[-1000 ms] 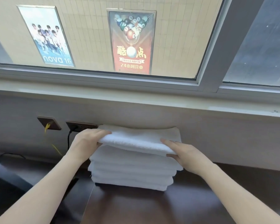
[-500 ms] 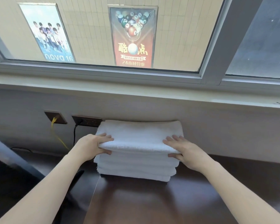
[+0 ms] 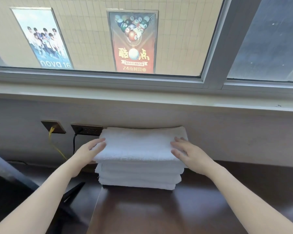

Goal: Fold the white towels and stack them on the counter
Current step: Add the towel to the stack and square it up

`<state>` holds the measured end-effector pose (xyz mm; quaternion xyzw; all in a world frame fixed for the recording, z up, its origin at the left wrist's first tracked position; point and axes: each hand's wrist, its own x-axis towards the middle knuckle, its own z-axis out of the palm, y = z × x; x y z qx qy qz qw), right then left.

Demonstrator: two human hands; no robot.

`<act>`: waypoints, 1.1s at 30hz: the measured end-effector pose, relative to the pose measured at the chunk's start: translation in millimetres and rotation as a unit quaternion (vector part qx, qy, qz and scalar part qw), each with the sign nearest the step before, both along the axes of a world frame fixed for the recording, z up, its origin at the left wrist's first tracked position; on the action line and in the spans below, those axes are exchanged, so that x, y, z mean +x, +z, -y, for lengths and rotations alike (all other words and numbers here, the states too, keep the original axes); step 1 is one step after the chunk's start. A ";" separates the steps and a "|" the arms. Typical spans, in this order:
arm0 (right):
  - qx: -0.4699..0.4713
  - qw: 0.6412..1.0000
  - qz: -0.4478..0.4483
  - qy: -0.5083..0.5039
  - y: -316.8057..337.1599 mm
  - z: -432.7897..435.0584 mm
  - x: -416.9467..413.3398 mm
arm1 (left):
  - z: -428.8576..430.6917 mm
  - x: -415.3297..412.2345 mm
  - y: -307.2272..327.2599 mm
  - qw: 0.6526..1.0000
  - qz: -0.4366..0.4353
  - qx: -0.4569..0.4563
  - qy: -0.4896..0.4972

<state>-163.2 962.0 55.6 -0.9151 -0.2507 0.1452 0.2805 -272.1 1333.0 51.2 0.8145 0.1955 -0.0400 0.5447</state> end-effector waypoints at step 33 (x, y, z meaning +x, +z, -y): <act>0.029 0.949 -0.005 -0.315 -12.9 -30.3 23.0 | 12.7 66.5 11.7 0.979 0.095 0.059 0.170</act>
